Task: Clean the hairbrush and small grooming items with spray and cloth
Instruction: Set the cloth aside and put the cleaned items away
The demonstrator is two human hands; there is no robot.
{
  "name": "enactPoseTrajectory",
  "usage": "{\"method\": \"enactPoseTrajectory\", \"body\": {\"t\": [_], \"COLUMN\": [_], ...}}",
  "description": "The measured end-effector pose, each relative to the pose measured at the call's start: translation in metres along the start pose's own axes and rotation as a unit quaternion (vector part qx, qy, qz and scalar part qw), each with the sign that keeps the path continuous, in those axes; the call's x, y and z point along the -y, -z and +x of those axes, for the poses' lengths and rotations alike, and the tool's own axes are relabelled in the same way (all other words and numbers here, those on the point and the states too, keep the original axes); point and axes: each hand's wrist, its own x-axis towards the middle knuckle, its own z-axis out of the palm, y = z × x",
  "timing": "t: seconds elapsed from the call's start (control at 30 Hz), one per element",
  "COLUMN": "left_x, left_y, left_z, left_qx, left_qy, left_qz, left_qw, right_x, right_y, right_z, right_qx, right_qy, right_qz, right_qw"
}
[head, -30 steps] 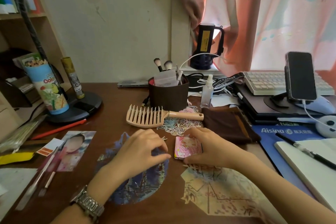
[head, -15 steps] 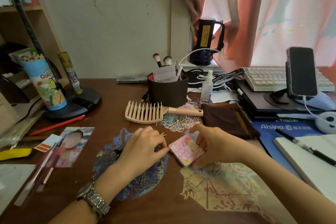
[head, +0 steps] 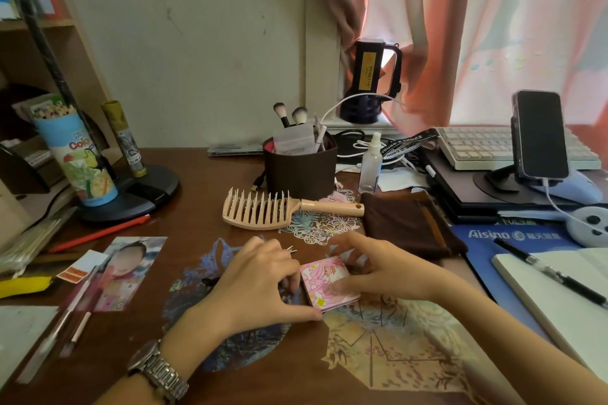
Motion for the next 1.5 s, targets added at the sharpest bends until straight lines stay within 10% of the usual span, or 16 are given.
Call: {"method": "enactPoseTrajectory", "body": {"t": [1.5], "left_x": [0.038], "left_y": [0.016], "left_z": [-0.004], "left_qx": [-0.041], "left_qy": [0.092], "left_qz": [0.016], "left_qw": [0.995], "right_x": [0.008], "right_y": [-0.003], "right_z": [0.015], "right_qx": [0.03], "right_qy": [0.114], "right_qz": [-0.242], "right_qw": [0.963]}}
